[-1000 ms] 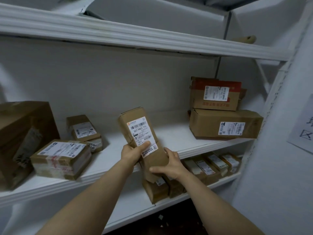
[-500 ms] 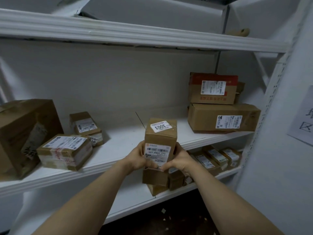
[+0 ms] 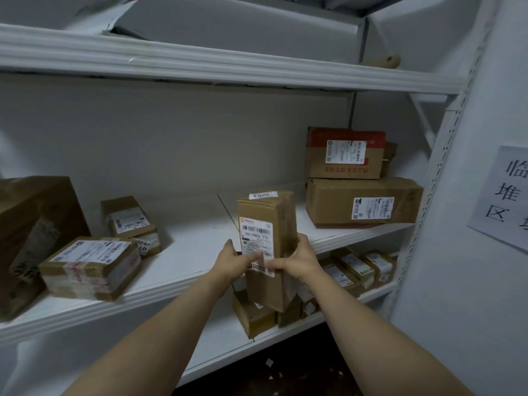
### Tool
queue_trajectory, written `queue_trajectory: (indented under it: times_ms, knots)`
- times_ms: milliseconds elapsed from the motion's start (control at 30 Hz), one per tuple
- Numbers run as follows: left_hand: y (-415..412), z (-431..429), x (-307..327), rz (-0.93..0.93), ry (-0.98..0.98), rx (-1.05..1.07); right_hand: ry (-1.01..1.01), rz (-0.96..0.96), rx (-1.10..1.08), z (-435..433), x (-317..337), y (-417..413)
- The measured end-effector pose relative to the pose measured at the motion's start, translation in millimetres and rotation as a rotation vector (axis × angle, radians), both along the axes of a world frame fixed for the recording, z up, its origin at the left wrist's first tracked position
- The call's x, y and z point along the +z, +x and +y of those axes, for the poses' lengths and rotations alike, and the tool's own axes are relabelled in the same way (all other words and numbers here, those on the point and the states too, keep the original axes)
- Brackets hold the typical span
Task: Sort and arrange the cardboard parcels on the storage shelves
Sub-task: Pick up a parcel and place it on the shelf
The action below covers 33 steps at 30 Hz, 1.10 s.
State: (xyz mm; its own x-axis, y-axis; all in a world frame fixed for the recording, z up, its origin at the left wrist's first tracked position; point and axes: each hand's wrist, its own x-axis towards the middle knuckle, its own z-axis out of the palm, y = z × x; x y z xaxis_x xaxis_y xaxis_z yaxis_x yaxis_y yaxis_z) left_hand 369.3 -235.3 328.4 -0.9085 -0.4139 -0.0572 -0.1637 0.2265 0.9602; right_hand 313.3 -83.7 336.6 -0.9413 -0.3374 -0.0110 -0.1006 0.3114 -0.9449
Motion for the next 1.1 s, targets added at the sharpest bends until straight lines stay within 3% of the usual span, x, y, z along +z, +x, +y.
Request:
queue_trajectory:
  times_ms: [100,333,533,667,867,967,1100]
  knots:
    - [-5,1,1,-0.002,0.142,-0.081,-0.001,-0.03,0.042,-2,-2,-5]
    - [-14,-9,-5,-0.14,-0.048,-0.011,-0.028,-0.132,0.243,-3,4,-9]
    - [-5,-5,13,0.018,0.29,0.07,-0.299,-0.324,0.178,5,0,-22]
    - [-7,-7,18,0.015,0.383,0.092,-0.215,-0.361,0.152,13,-6,-23]
    - [-9,-6,22,0.066,0.544,-0.003,-0.121,-0.499,0.332,21,-16,-26]
    - [-11,-2,20,0.136,0.584,0.02,-0.057,-0.387,0.333,19,-16,-23]
    - [-11,6,23,0.11,0.511,0.039,0.157,0.018,0.074,9,-12,-20]
